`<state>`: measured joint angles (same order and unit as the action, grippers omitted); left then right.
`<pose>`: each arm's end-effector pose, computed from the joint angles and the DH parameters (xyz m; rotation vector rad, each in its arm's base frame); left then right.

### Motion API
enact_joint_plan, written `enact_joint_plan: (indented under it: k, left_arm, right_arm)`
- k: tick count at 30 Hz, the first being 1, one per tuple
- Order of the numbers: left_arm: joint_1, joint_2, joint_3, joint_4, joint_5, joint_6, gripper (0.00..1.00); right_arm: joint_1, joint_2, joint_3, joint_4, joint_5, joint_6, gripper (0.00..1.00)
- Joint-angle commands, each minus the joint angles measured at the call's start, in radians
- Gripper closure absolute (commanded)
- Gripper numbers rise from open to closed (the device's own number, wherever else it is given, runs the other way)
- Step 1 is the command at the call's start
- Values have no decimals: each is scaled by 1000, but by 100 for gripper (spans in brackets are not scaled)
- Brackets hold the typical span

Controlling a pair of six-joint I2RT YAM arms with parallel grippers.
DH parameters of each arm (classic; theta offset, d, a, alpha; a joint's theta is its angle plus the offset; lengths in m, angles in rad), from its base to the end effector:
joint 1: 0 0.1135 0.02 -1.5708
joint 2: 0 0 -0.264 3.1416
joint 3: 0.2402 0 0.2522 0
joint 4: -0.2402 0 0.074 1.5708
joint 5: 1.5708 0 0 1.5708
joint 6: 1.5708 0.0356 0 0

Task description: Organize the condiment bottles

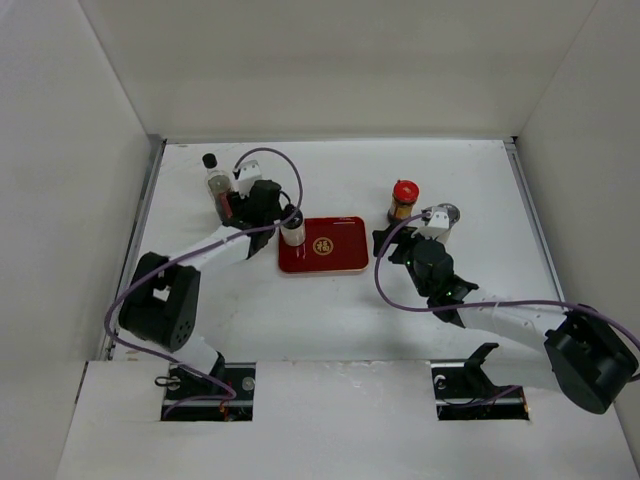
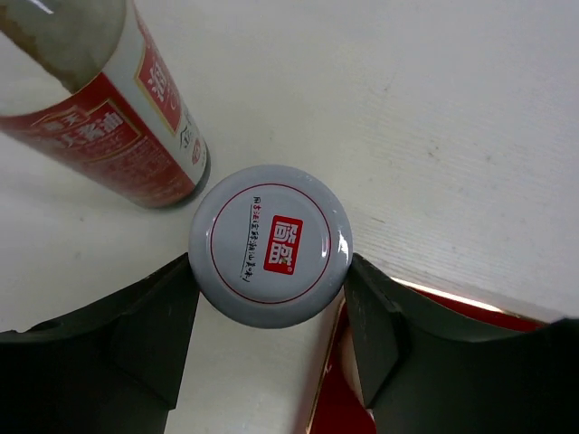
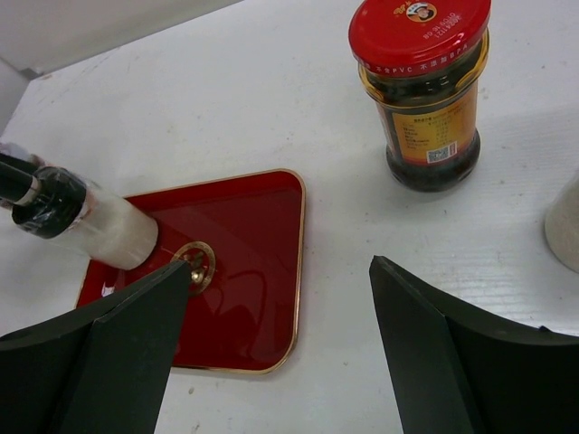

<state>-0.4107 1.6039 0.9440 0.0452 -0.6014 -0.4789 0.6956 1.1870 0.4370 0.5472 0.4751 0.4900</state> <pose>0.3230 -0.1187 0.2150 -0.3976 2.0298 0.1164 0.1983 0.1444 0.2139 0.1630 1.7643 0.4427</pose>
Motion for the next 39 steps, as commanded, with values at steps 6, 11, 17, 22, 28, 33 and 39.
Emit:
enact_joint_plan:
  k: [6,11,17,22,28,33,39]
  left_arm:
    - [-127,-295,-138,101,-155,0,71]
    - [-193,-447,-235,53,-219,6,71]
    - [-234,-630,-321,-34,-215,17,71]
    - [-323,-665,-326,-29,-132,-32,72]
    - [-469,-486,-315,145,-164,-32,72]
    - [-445,-372,-307,226,-149,-24,72]
    - [-392,-305,-323,321,-94,3,72]
  right_arm:
    - [8,-12,26,56,11,-8,13]
    - [8,-18,26,56,11,-8,13]
    - [6,-12,32,60,-16,-5,12]
    - [17,-15,31,72,-13,-8,13]
    - [15,-58,11,73,-9,-7,13]
    - [11,-64,6,71,-13,-4,12]
    - [17,-35,16,73,-15,-8,12]
